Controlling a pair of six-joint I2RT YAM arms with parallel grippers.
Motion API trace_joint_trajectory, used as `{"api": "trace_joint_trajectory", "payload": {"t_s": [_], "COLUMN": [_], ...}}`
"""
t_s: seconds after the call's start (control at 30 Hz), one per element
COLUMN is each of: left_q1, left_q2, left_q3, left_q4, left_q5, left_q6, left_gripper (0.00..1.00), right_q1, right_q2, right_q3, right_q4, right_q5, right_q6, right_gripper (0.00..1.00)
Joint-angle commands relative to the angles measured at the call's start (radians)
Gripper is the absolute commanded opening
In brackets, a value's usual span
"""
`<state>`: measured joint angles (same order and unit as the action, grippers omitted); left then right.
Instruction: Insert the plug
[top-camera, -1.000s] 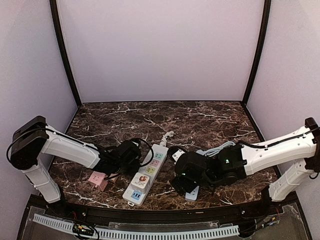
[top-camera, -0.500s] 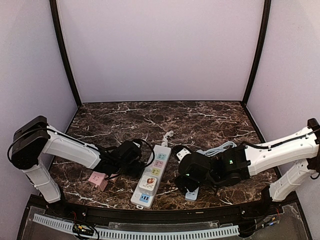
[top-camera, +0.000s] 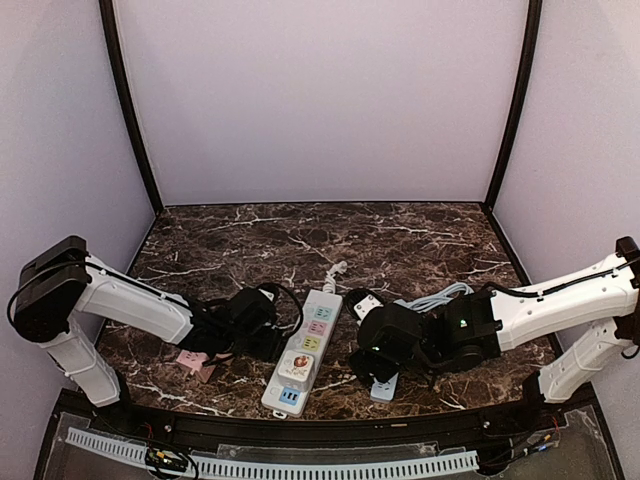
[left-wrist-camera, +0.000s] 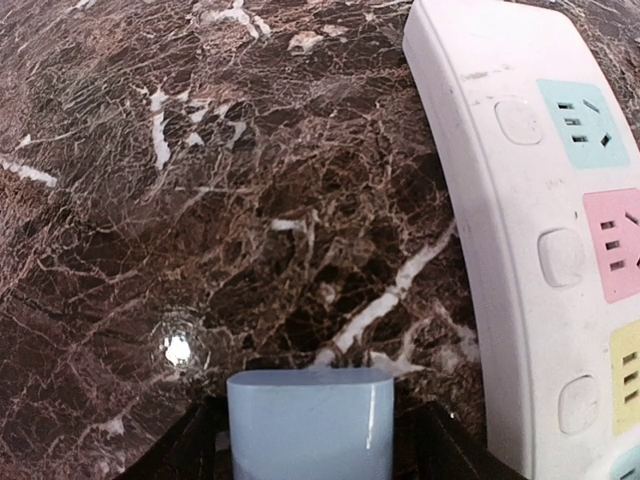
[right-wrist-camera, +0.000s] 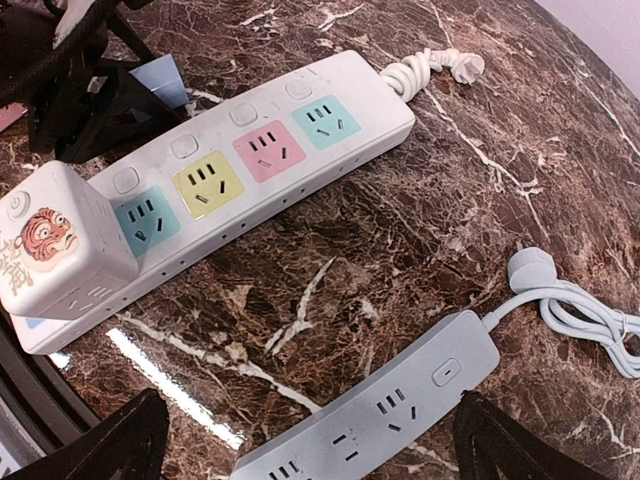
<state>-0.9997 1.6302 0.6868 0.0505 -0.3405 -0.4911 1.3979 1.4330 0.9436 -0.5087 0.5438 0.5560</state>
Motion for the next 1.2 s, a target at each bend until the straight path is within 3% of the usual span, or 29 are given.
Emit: {"api": "trace_joint_trajectory", "payload": {"t_s": [0.0,0.33,0.4,0.5,0.63,0.83,1.0,1.17], "left_q1": [-0.021,-0.054,-0.058,-0.06,-0.06,-0.06,-0.06,-0.063], "left_q2": [-0.019,-0.054,-0.062,-0.069,-0.076,-0.129,-0.209,-0.242], "left_q3": [-0.045,-0.054,-0.062,-0.074,-0.104,-0.17,-0.227,-0.259], "left_q4": [-0.071,-0.079,-0.078,-0.06,0.014,0.181,0.345,0.538], "left_q5": [0.034,0.018,0.0,-0.027,-0.076,-0.112,-0.12,-0.037], "left_q6": [-0.016,-0.018,-0.017,-0.009,0.012,0.083,0.23,0.371], "left_gripper": [0.67,0.53,0.46,0.27,0.13,0.07,0.02,0.01], "right_q1": [-0.004,-0.015,-0.021,-0.036,-0.079,-0.143,-0.159,-0.2], "right_q2": [-0.004,0.0,0.0,-0.006,-0.036,-0.098,-0.124,-0.093], "right_q3": [-0.004,0.008,0.012,0.014,0.013,0.03,0.047,0.115], "right_q4": [0.015,0.01,0.011,0.022,0.059,0.115,0.183,0.175], "right_q5": [0.013,0.008,0.002,-0.016,-0.063,-0.118,-0.151,-0.275], "right_q6": [0.011,0.008,0.009,0.005,-0.013,-0.028,-0.081,-0.113], "right_gripper": [0.99,0.99,0.99,0.99,0.97,0.97,0.95,0.95]}}
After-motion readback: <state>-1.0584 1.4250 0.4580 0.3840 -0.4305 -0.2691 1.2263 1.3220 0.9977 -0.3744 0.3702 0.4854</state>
